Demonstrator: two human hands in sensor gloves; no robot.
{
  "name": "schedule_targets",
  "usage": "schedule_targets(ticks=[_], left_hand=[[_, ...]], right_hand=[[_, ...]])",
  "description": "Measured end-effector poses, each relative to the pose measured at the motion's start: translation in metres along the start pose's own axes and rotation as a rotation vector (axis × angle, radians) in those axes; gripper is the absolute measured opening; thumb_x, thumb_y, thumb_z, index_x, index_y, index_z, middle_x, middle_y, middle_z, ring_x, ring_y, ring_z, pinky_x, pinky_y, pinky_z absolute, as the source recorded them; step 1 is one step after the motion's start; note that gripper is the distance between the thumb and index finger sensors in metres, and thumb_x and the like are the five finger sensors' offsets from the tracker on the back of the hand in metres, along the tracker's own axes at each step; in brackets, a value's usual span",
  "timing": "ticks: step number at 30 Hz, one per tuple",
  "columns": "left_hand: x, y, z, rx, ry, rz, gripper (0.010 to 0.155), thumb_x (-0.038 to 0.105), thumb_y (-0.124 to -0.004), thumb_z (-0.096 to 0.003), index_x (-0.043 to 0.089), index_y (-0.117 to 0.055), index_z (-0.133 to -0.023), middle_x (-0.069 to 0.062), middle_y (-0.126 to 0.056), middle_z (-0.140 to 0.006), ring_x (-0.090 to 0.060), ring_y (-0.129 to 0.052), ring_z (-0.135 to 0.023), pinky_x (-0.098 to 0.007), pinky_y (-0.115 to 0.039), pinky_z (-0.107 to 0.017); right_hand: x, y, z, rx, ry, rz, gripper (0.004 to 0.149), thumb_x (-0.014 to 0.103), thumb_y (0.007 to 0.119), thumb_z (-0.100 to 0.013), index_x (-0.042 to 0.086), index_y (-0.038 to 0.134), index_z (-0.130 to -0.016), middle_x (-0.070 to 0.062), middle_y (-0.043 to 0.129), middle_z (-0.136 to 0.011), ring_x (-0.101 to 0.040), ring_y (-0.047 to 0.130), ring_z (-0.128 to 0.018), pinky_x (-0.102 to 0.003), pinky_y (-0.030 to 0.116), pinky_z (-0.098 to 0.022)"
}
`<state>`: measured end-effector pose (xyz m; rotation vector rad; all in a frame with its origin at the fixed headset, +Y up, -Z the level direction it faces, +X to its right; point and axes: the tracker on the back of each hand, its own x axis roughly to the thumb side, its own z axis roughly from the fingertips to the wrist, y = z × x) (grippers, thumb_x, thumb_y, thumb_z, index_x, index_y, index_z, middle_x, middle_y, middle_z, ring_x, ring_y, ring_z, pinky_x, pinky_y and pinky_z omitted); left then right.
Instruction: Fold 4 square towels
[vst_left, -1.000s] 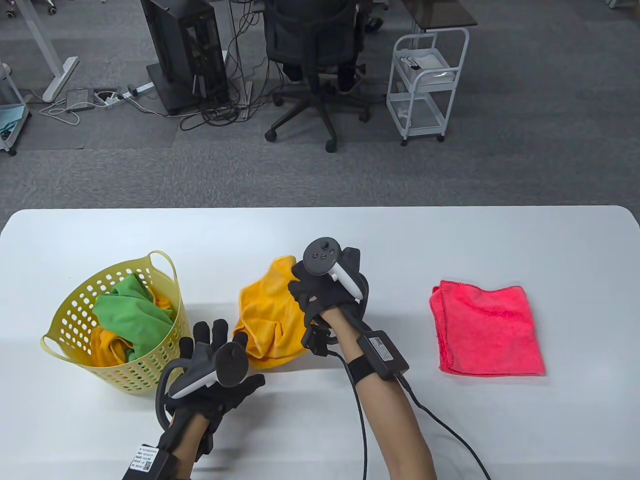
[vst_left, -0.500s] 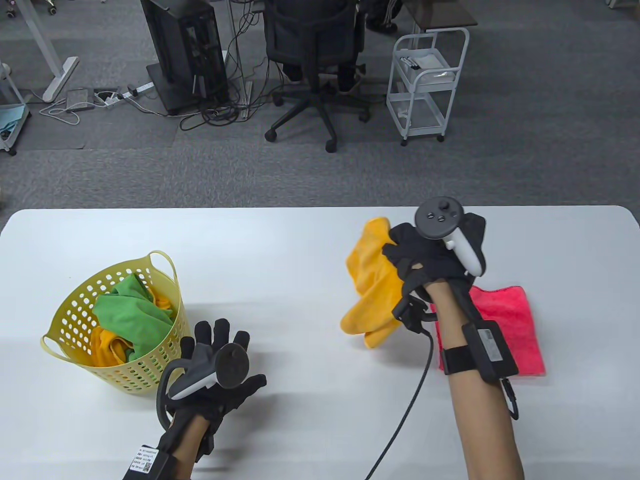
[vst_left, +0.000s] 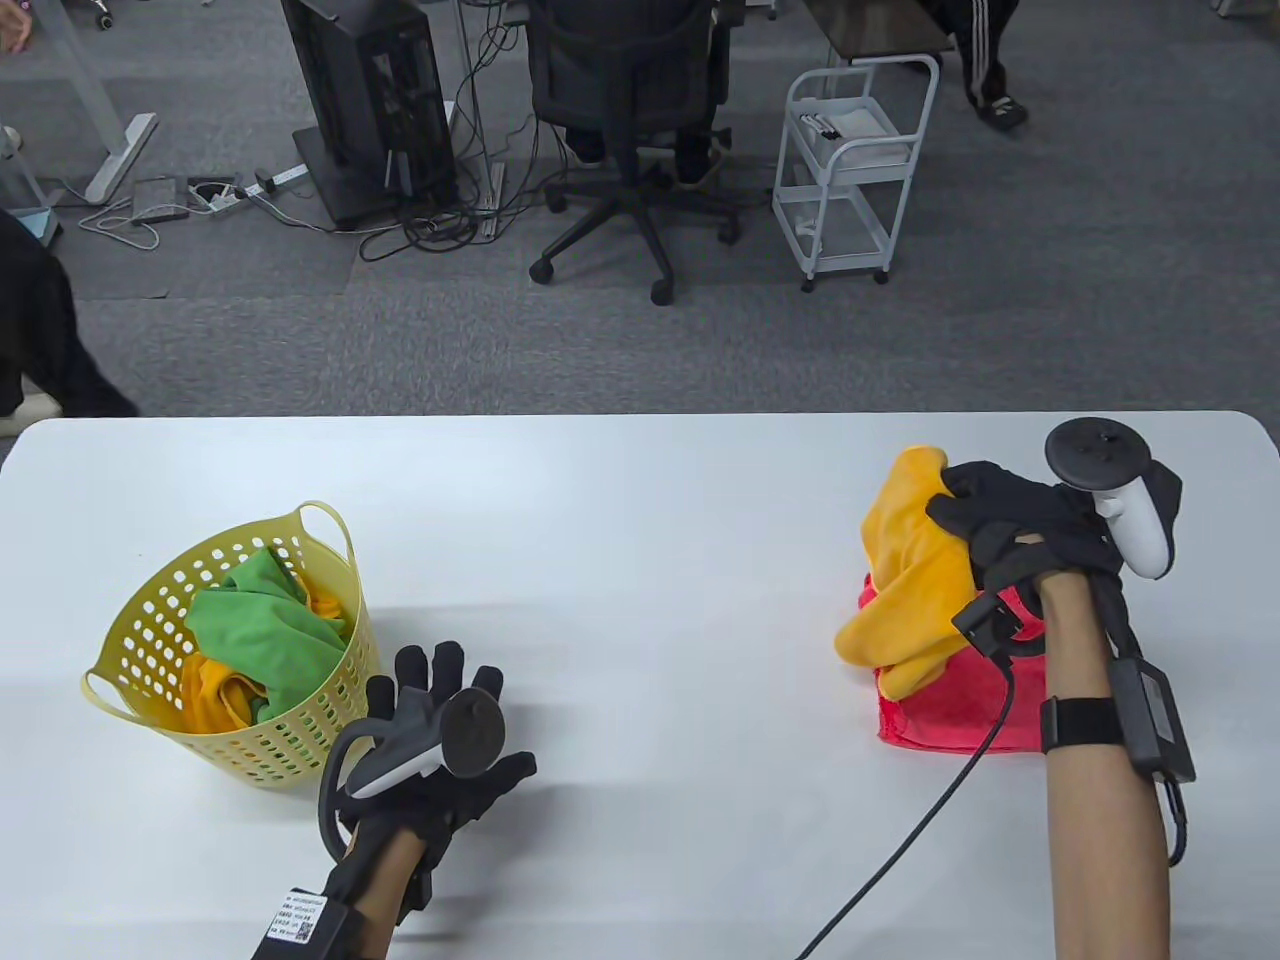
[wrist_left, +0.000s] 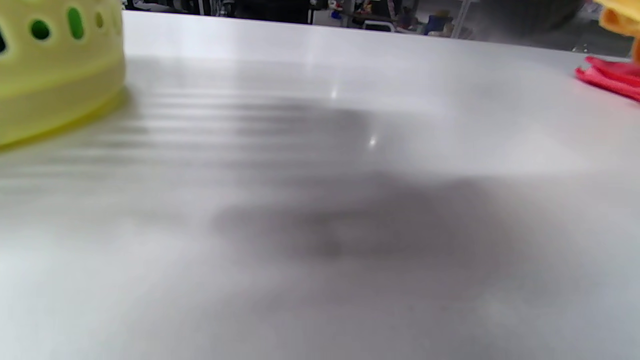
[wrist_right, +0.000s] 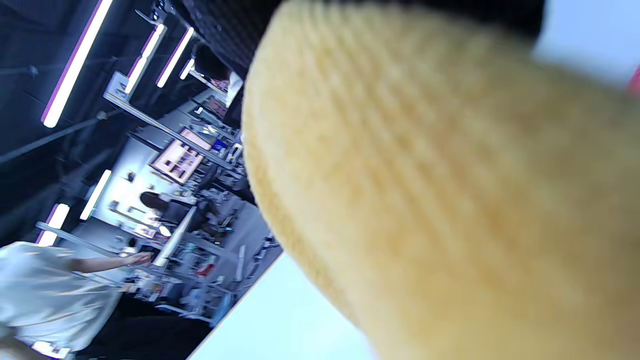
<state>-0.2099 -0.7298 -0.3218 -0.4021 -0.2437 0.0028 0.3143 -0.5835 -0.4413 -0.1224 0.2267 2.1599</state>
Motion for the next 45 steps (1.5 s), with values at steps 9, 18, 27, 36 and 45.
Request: schedule_targets(ticks=[9,18,27,36,45], left_hand=[[0.005,0.002,-0.004,-0.007,0.014,-0.036,0.092,0.070,-0.052,-0.0534,0.017,-0.014,-0.118,-0.029,0.004,-0.117,-0.062,0.010,-0.098,-0.075,-0.003,-0.068],[0.008,-0.003,-0.007,-0.033,0.010,-0.043,0.092,0.070,-0.052,-0.0534,0.017,-0.014,-0.118,-0.029,0.004,-0.117,-0.062,0.010,-0.099,-0.075,-0.003,-0.068],[0.006,-0.002,-0.007,-0.004,0.010,-0.035,0.092,0.070,-0.052,-0.0535,0.017,-0.015,-0.118,-0.029,0.003,-0.117,-0.061,0.008,-0.100,-0.075,-0.003,-0.068],[0.006,0.002,-0.001,0.073,0.009,-0.027,0.089,0.068,-0.054,-0.0543,0.016,-0.020,-0.119,-0.028,-0.003,-0.119,-0.061,0.001,-0.103,-0.074,-0.007,-0.070],[0.003,0.007,0.006,0.169,0.033,0.002,0.084,0.063,-0.056,-0.0564,0.015,-0.026,-0.119,-0.028,-0.011,-0.121,-0.061,-0.006,-0.105,-0.074,-0.010,-0.071]], right_hand=[[-0.087,-0.018,-0.017,0.004,0.078,0.126,0.046,0.023,0.087,-0.060,0.009,0.070,-0.101,-0.017,0.093,-0.094,-0.023,0.107,-0.037,-0.033,0.087,-0.026],[-0.130,-0.022,-0.018,-0.102,0.283,0.374,0.047,0.021,0.088,-0.060,0.011,0.069,-0.102,-0.016,0.091,-0.096,-0.025,0.106,-0.042,-0.036,0.086,-0.030],[-0.105,0.004,0.004,-0.288,0.333,0.650,0.051,0.021,0.085,-0.061,0.015,0.061,-0.106,-0.023,0.056,-0.118,-0.041,0.081,-0.093,-0.054,0.073,-0.061],[-0.045,0.073,0.055,-0.217,0.102,0.764,0.055,0.029,0.084,-0.062,0.013,0.059,-0.108,-0.024,0.054,-0.119,-0.043,0.076,-0.099,-0.056,0.071,-0.066],[-0.005,0.151,0.113,-0.202,-0.118,0.832,0.068,0.047,0.074,-0.062,0.014,0.049,-0.116,-0.022,0.034,-0.126,-0.051,0.040,-0.112,-0.069,0.044,-0.075]])
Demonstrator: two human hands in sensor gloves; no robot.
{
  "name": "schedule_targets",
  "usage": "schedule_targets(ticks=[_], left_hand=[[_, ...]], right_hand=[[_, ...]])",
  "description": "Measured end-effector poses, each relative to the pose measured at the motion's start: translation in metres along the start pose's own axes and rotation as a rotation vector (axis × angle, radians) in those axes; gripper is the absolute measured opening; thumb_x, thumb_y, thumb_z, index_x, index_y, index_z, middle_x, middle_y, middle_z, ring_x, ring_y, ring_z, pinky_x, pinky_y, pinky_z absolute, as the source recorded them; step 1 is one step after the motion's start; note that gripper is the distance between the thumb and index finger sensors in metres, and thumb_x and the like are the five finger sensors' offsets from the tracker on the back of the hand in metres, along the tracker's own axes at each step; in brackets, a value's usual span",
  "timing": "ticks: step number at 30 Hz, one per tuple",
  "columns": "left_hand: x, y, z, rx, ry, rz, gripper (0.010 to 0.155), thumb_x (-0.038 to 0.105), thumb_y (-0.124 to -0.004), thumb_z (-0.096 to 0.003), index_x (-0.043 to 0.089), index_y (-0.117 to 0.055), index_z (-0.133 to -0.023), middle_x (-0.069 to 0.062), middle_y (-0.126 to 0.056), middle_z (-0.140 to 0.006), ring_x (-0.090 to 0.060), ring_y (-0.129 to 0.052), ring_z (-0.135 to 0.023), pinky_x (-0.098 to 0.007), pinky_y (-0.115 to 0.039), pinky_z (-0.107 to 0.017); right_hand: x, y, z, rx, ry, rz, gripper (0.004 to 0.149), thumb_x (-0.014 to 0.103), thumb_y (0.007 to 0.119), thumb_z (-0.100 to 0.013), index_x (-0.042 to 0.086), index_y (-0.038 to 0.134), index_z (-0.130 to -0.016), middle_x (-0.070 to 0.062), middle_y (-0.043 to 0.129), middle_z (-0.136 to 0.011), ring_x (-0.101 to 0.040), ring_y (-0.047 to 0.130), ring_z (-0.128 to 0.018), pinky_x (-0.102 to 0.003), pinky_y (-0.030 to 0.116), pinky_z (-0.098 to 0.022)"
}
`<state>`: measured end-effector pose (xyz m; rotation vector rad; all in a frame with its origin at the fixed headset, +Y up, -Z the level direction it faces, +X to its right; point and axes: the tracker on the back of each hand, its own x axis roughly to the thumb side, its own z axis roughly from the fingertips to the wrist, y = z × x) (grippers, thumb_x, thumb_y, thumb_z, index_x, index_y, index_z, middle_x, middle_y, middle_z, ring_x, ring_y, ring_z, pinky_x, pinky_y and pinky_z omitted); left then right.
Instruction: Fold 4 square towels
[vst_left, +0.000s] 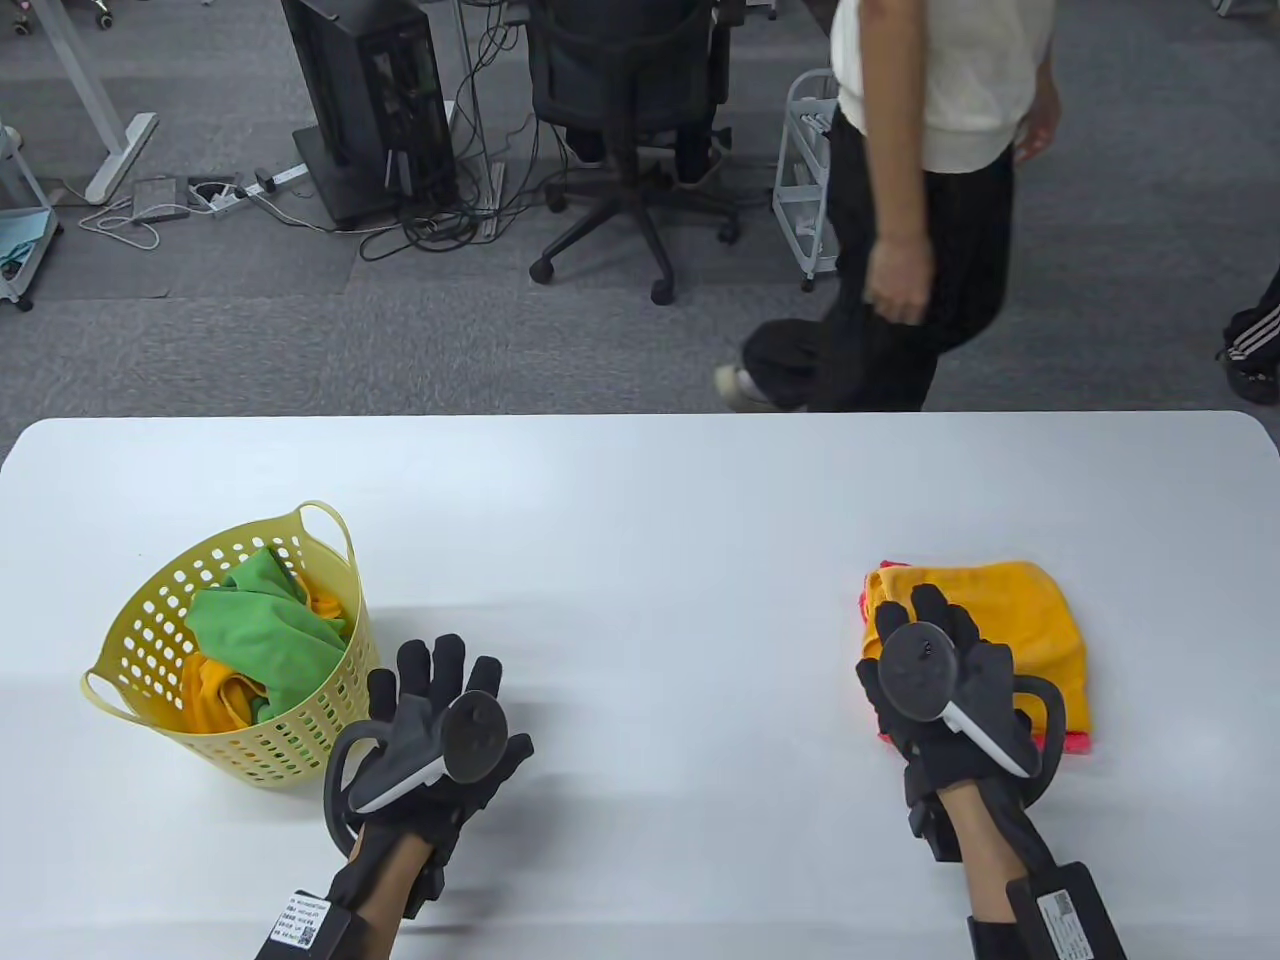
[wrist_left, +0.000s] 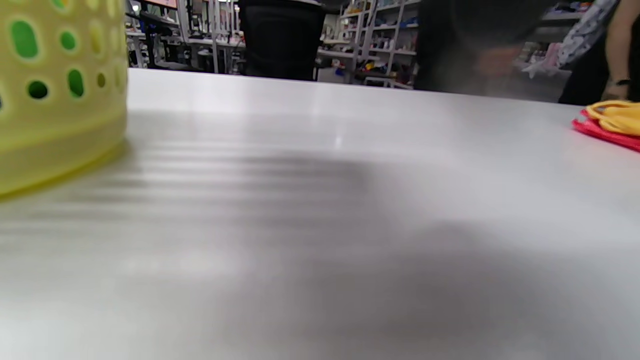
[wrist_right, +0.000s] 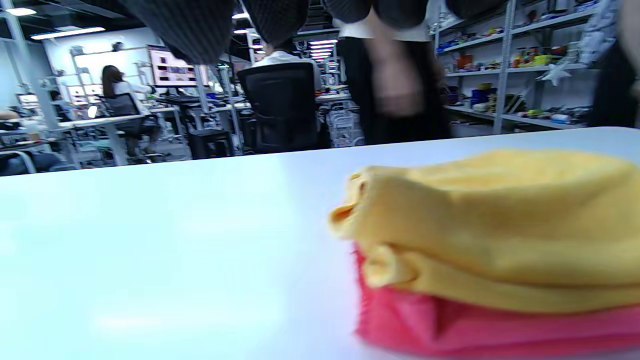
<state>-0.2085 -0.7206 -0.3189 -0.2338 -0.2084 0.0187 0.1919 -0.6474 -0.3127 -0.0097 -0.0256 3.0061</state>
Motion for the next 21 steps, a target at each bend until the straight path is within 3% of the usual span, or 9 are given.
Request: schedule_targets(ticks=[7,15,21], left_hand=[[0.000,0.001,0.001,0.013,0.012,-0.002,0.083,0.062,-0.056,-0.0567,0.015,-0.028,-0.119,-0.028,-0.012,-0.121,-0.061,-0.008,-0.106,-0.074,-0.011,-0.072],[0.002,0.003,0.001,0.028,0.023,-0.013,0.082,0.062,-0.056,-0.0568,0.015,-0.029,-0.119,-0.028,-0.014,-0.121,-0.061,-0.009,-0.107,-0.074,-0.011,-0.072],[-0.002,0.013,0.006,0.058,0.010,0.005,0.082,0.062,-0.056,-0.0567,0.016,-0.030,-0.119,-0.028,-0.015,-0.122,-0.061,-0.011,-0.107,-0.074,-0.015,-0.073]], right_hand=[[0.016,0.036,0.014,0.056,-0.048,-0.022,0.080,0.057,0.068,-0.061,0.015,0.032,-0.119,-0.020,0.010,-0.125,-0.050,0.007,-0.109,-0.072,0.022,-0.072],[0.011,0.068,0.010,0.118,-0.048,0.020,0.084,0.060,0.064,-0.060,0.015,0.025,-0.119,-0.020,0.001,-0.122,-0.048,-0.003,-0.105,-0.072,0.015,-0.070],[0.010,0.076,0.009,0.167,-0.048,0.048,0.084,0.061,0.064,-0.060,0.016,0.025,-0.119,-0.020,0.001,-0.122,-0.048,-0.003,-0.105,-0.072,0.014,-0.070]])
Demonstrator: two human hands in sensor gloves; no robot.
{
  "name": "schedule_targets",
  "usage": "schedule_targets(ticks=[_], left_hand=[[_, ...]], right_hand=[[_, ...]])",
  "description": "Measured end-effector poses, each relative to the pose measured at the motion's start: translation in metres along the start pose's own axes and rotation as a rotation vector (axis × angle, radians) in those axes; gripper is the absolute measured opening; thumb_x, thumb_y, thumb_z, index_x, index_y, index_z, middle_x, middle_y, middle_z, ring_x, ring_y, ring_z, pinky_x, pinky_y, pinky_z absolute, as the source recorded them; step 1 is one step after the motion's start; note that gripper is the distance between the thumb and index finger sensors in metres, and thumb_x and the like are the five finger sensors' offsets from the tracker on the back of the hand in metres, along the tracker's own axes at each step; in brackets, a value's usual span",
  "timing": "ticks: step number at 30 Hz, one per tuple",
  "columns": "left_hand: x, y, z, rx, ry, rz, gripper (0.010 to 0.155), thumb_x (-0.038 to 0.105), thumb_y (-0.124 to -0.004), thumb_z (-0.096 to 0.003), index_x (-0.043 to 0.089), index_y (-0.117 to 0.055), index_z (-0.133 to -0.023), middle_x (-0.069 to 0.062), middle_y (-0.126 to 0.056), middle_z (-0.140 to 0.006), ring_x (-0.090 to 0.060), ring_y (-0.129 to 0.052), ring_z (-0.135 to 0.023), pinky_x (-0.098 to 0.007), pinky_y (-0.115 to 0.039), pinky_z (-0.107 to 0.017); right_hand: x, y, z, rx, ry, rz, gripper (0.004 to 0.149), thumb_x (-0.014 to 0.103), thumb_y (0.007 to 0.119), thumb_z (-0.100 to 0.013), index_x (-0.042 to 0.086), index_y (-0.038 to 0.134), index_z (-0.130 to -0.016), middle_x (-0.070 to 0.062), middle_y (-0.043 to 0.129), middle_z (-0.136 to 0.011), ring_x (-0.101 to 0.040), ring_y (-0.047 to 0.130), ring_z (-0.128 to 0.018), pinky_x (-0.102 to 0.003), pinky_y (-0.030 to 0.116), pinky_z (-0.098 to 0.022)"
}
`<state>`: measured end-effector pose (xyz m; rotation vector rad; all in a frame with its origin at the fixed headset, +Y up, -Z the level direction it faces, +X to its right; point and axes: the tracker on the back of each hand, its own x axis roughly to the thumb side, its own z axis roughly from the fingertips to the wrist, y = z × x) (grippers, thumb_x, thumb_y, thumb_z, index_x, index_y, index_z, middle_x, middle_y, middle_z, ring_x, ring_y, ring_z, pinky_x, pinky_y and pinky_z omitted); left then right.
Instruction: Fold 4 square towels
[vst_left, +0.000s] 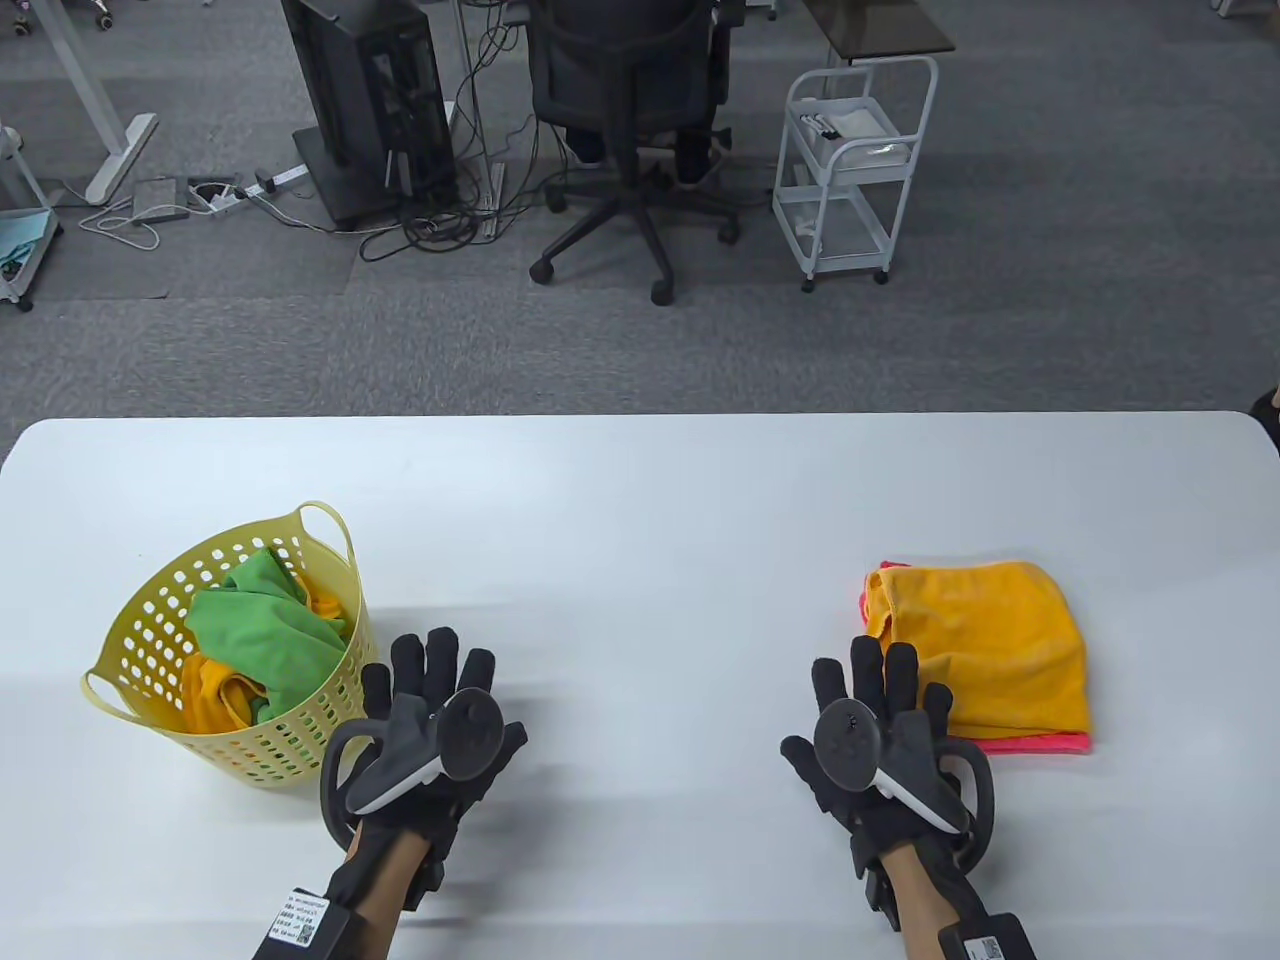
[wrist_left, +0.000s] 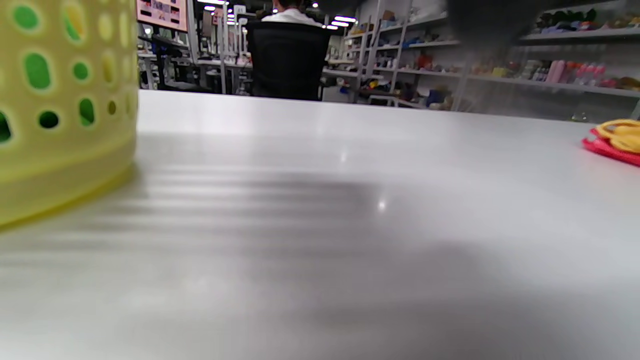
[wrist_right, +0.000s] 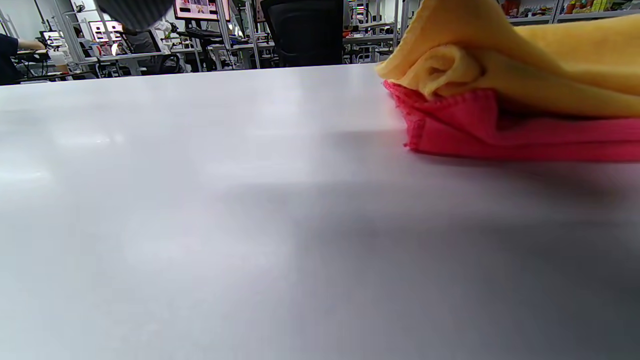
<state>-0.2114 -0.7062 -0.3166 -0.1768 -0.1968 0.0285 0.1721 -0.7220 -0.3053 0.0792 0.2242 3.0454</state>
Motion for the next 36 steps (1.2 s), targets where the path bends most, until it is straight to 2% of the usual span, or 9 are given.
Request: schedule_targets(ticks=[4,6,9,12,14,17,20,27,36], left_hand=[[-0.001,0.023,0.010,0.056,-0.042,0.081,0.081,0.062,-0.055,-0.0572,0.016,-0.031,-0.119,-0.028,-0.022,-0.123,-0.061,-0.021,-0.109,-0.073,-0.024,-0.076],[-0.002,0.039,0.017,0.136,-0.040,0.141,0.079,0.062,-0.056,-0.0573,0.018,-0.034,-0.119,-0.027,-0.026,-0.124,-0.060,-0.025,-0.111,-0.073,-0.027,-0.077],[-0.010,0.068,0.021,0.160,-0.005,0.130,0.077,0.062,-0.055,-0.0574,0.020,-0.037,-0.120,-0.027,-0.028,-0.125,-0.060,-0.029,-0.112,-0.073,-0.030,-0.078],[-0.032,0.104,0.020,0.168,0.106,0.124,0.075,0.062,-0.052,-0.0579,0.022,-0.038,-0.120,-0.027,-0.029,-0.125,-0.060,-0.029,-0.112,-0.073,-0.030,-0.078],[-0.050,0.117,0.016,0.129,0.186,0.145,0.071,0.057,-0.041,-0.0596,0.021,-0.037,-0.121,-0.028,-0.024,-0.125,-0.061,-0.025,-0.111,-0.074,-0.028,-0.077],[-0.080,0.130,0.008,0.042,0.313,0.195,0.069,0.056,-0.033,-0.0589,0.027,-0.038,-0.121,-0.031,-0.019,-0.124,-0.063,-0.017,-0.109,-0.075,-0.022,-0.075],[-0.107,0.131,-0.001,-0.060,0.449,0.198,0.068,0.055,-0.031,-0.0585,0.031,-0.048,-0.120,-0.034,-0.024,-0.124,-0.064,-0.017,-0.108,-0.076,-0.021,-0.075],[-0.133,0.111,-0.022,-0.290,0.621,0.220,0.070,0.056,-0.031,-0.0578,0.031,-0.067,-0.113,-0.040,-0.045,-0.120,-0.067,-0.027,-0.107,-0.076,-0.021,-0.074],[-0.145,0.091,-0.040,-0.423,0.700,0.283,0.067,0.057,-0.034,-0.0589,0.034,-0.062,-0.115,-0.036,-0.043,-0.122,-0.067,-0.024,-0.108,-0.076,-0.018,-0.074]], right_hand=[[-0.001,-0.003,0.002,-0.009,-0.011,-0.036,0.084,0.061,0.064,-0.060,0.016,0.025,-0.119,-0.020,0.002,-0.122,-0.048,-0.003,-0.105,-0.072,0.014,-0.070],[-0.002,-0.004,0.002,-0.012,-0.007,-0.040,0.084,0.061,0.064,-0.060,0.016,0.025,-0.119,-0.020,0.002,-0.122,-0.049,-0.003,-0.105,-0.072,0.014,-0.070],[-0.005,-0.006,0.003,-0.015,-0.003,-0.047,0.084,0.061,0.064,-0.060,0.016,0.025,-0.119,-0.020,0.001,-0.122,-0.049,-0.003,-0.105,-0.072,0.014,-0.069],[-0.006,-0.008,0.005,-0.017,-0.007,-0.062,0.084,0.061,0.064,-0.060,0.016,0.025,-0.119,-0.021,0.001,-0.122,-0.049,-0.003,-0.105,-0.072,0.014,-0.069],[-0.006,-0.008,0.005,-0.015,-0.012,-0.082,0.083,0.060,0.064,-0.060,0.016,0.026,-0.119,-0.021,0.002,-0.122,-0.049,-0.003,-0.105,-0.072,0.014,-0.069],[-0.006,-0.010,0.006,-0.027,-0.017,-0.089,0.083,0.060,0.064,-0.060,0.016,0.027,-0.119,-0.021,0.002,-0.122,-0.049,-0.003,-0.105,-0.072,0.014,-0.069],[-0.006,-0.011,0.004,-0.028,-0.018,-0.095,0.083,0.060,0.064,-0.060,0.016,0.027,-0.119,-0.021,0.002,-0.122,-0.049,-0.002,-0.105,-0.073,0.014,-0.069],[-0.006,-0.011,0.002,-0.015,-0.018,-0.100,0.082,0.060,0.064,-0.060,0.016,0.027,-0.119,-0.022,0.002,-0.122,-0.049,-0.002,-0.105,-0.073,0.015,-0.070],[-0.006,-0.010,0.002,-0.001,-0.019,-0.115,0.082,0.060,0.064,-0.061,0.016,0.027,-0.119,-0.022,0.002,-0.122,-0.050,-0.002,-0.105,-0.073,0.015,-0.070]])
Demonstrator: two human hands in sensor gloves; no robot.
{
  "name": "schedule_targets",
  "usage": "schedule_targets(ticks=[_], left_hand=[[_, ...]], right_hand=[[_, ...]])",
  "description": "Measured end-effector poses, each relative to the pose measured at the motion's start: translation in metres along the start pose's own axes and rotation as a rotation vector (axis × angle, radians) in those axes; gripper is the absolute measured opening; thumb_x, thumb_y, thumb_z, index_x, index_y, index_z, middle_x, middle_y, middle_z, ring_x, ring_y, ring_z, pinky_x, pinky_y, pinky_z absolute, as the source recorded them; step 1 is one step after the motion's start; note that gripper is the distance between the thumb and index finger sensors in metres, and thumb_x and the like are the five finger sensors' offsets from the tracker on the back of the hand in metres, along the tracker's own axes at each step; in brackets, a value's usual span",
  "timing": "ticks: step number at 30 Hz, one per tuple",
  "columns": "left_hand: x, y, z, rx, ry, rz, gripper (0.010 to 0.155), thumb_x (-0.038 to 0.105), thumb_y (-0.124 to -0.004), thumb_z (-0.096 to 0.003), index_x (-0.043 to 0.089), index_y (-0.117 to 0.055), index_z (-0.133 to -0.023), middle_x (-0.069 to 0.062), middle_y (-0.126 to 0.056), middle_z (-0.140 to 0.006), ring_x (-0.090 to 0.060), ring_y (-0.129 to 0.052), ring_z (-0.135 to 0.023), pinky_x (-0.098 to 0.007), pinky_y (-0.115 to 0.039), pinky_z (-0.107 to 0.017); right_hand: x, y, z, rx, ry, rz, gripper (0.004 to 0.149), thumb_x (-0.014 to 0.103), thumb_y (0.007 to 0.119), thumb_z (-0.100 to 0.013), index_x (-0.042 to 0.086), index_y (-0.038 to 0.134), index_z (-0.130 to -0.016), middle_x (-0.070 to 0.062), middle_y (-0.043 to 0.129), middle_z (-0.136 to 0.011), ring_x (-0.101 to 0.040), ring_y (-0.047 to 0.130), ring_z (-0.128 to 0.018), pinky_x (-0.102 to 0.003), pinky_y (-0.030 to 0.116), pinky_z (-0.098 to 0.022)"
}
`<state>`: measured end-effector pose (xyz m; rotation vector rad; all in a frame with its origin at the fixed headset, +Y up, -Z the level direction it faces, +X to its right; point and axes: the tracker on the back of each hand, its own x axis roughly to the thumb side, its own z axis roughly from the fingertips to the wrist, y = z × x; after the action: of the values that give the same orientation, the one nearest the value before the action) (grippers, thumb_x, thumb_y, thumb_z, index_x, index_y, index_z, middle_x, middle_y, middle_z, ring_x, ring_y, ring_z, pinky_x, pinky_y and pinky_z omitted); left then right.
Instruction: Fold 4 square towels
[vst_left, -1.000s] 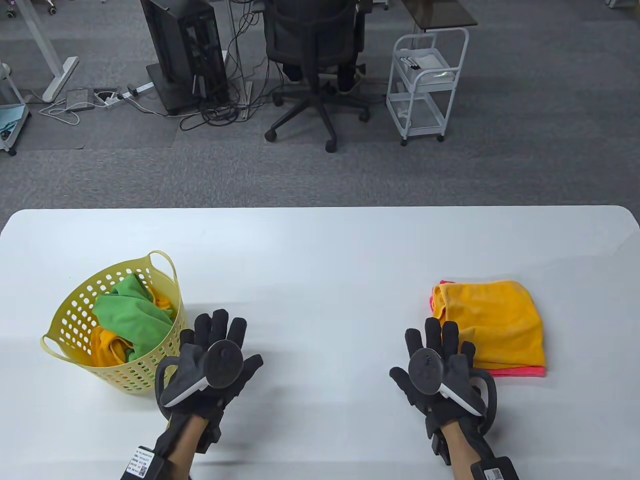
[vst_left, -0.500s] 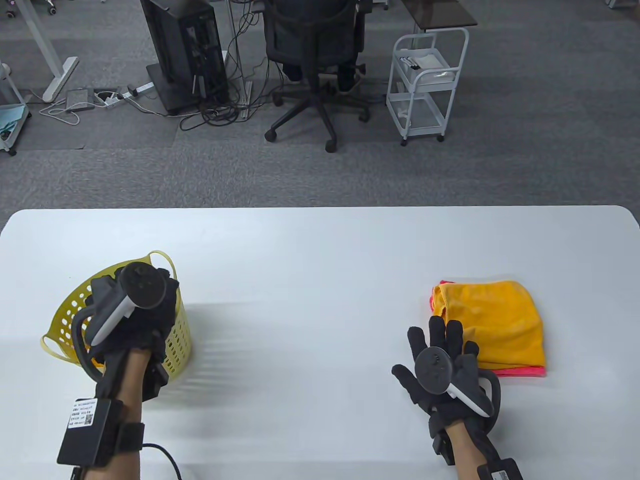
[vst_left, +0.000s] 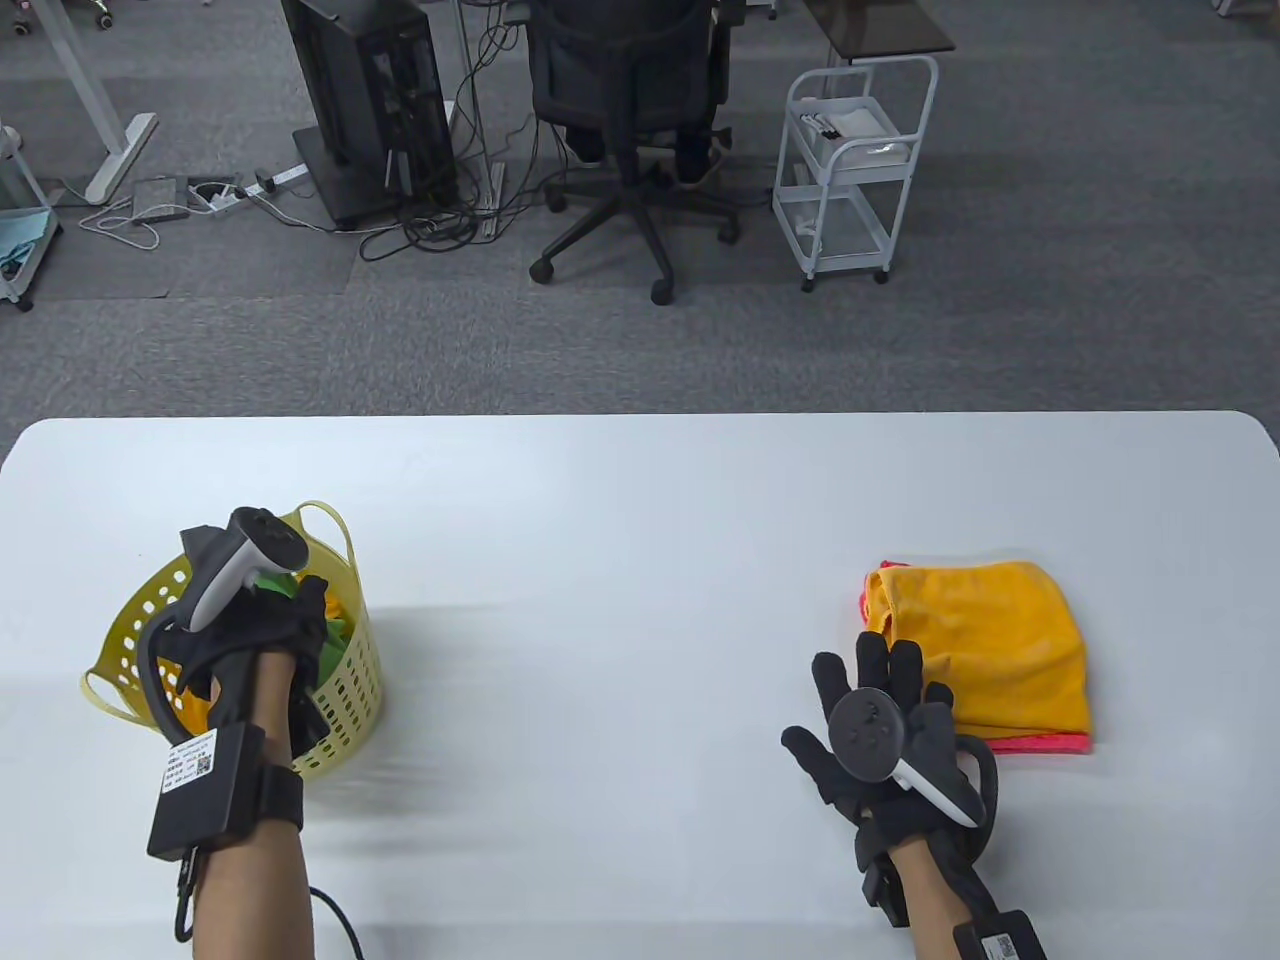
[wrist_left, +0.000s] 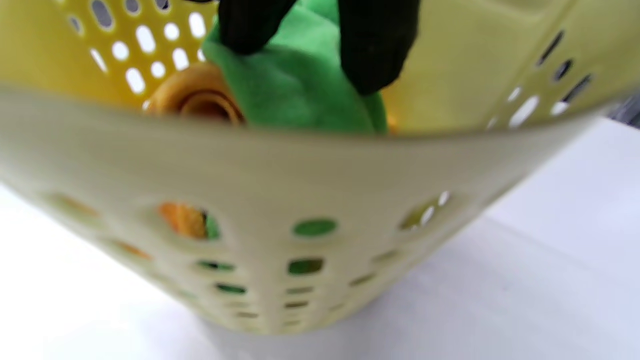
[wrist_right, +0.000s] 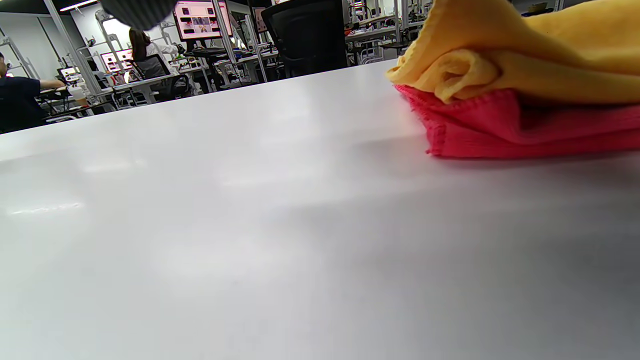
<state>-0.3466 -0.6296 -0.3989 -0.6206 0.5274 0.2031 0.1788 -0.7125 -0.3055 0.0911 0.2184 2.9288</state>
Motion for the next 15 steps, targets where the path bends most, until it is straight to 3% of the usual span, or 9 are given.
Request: schedule_targets(ticks=[8,15], left_hand=[[0.003,0.000,-0.004,-0.006,-0.019,-0.014,0.069,0.049,-0.044,-0.0628,0.006,-0.065,-0.112,-0.029,-0.049,-0.123,-0.062,-0.026,-0.109,-0.075,-0.013,-0.072],[0.001,0.005,0.005,0.069,-0.058,0.008,0.068,0.046,-0.046,-0.0627,0.001,-0.068,-0.109,-0.028,-0.052,-0.122,-0.060,-0.032,-0.108,-0.075,-0.012,-0.071]], right_hand=[[0.000,0.000,-0.001,0.009,0.001,-0.007,0.081,0.059,0.064,-0.061,0.016,0.027,-0.119,-0.023,0.003,-0.122,-0.050,-0.001,-0.105,-0.073,0.016,-0.070],[-0.001,0.000,-0.001,0.008,0.004,-0.014,0.082,0.059,0.064,-0.061,0.015,0.027,-0.119,-0.023,0.003,-0.122,-0.050,-0.001,-0.105,-0.073,0.016,-0.070]])
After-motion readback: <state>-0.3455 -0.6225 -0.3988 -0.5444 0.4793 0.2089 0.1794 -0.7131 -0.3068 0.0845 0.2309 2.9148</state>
